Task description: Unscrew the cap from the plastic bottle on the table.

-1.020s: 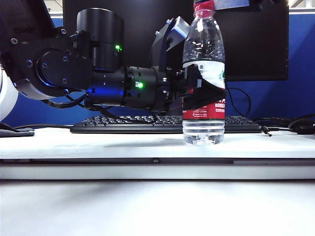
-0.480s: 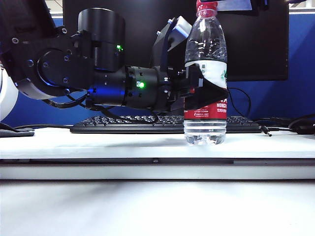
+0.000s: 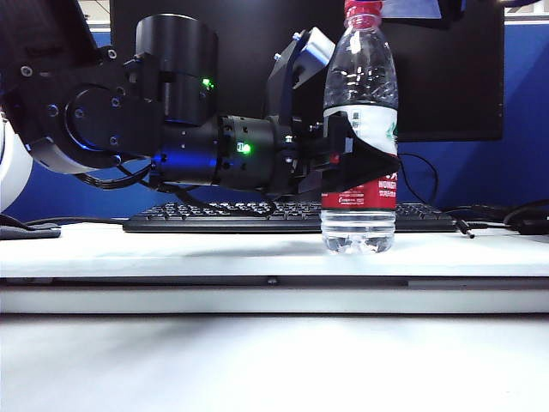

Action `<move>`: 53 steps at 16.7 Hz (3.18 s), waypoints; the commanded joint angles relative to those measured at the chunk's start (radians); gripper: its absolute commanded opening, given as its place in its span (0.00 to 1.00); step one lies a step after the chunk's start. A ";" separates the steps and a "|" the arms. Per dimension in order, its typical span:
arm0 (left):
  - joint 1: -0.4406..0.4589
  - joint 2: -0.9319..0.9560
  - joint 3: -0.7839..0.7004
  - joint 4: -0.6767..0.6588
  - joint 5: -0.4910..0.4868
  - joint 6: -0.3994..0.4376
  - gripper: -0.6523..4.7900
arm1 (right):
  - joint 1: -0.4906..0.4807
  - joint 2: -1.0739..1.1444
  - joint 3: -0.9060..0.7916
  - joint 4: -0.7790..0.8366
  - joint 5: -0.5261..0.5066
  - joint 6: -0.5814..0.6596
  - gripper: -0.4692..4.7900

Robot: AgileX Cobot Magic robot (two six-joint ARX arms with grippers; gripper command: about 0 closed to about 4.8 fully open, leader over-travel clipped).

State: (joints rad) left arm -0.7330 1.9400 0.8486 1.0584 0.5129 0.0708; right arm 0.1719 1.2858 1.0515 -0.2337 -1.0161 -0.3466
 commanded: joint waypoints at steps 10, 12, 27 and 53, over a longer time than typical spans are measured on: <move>0.002 0.000 -0.004 -0.016 0.029 -0.003 0.62 | -0.033 0.096 0.000 -0.138 -0.021 0.002 0.30; 0.002 0.000 -0.004 -0.016 0.029 -0.003 0.62 | -0.034 0.088 0.000 -0.138 -0.021 0.002 0.56; 0.002 0.000 -0.002 -0.017 0.023 -0.003 0.62 | 0.274 -0.492 -0.039 -0.072 0.992 0.428 0.74; 0.002 0.000 -0.003 -0.018 0.026 0.000 0.62 | 0.787 -0.107 -0.227 0.515 1.776 0.505 0.46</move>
State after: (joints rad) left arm -0.7296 1.9392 0.8486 1.0588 0.5346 0.0635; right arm 0.9550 1.1786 0.8169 0.2710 0.7841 0.1513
